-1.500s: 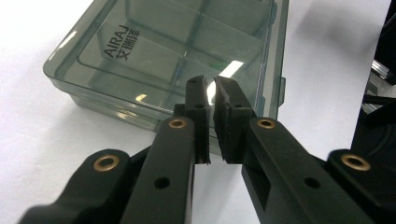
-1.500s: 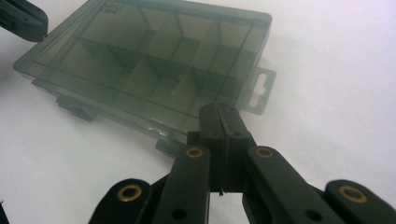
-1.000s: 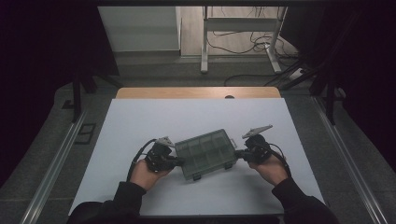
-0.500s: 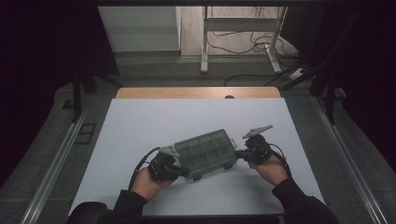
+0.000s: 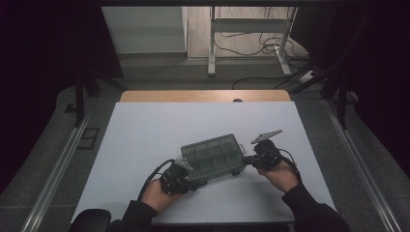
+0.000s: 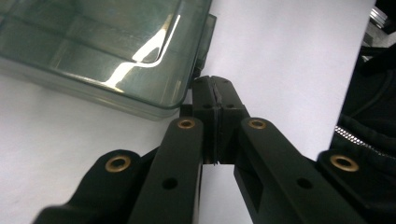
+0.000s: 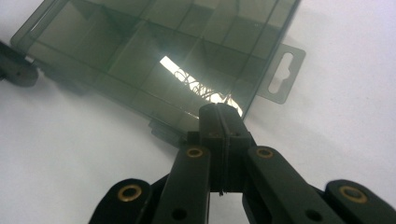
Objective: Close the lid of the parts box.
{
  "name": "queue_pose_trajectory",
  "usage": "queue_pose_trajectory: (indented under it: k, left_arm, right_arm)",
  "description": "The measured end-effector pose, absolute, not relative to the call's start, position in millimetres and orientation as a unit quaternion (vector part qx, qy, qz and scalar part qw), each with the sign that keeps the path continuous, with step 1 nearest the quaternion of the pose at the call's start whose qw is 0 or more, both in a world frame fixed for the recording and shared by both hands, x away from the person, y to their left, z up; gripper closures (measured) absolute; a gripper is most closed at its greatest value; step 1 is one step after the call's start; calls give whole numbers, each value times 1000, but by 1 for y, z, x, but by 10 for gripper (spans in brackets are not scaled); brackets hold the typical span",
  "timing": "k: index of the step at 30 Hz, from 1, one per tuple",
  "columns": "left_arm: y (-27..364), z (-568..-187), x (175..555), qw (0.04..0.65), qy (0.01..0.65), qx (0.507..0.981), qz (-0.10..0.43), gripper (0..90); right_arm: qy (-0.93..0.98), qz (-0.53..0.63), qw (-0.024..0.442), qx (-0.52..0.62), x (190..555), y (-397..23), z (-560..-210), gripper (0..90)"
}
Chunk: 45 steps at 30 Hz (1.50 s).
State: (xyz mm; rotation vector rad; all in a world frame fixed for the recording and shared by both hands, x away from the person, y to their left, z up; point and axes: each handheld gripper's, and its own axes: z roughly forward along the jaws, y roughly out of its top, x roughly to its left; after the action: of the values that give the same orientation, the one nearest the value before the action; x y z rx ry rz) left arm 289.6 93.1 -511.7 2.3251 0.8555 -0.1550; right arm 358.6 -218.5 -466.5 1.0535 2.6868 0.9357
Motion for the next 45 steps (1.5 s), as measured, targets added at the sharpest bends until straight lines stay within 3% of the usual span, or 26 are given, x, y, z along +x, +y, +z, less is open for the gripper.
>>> queue_pose_trajectory:
  k: [33, 45]
  left_arm:
    - [108, -508, 311, 314, 359, 879, -24, 893]
    - [112, -500, 307, 334, 349, 875, -33, 818]
  right_arm:
    - [886, 310, 40, 342, 357, -214, -467, 895]
    - [885, 307, 27, 348, 356, -212, -465, 829]
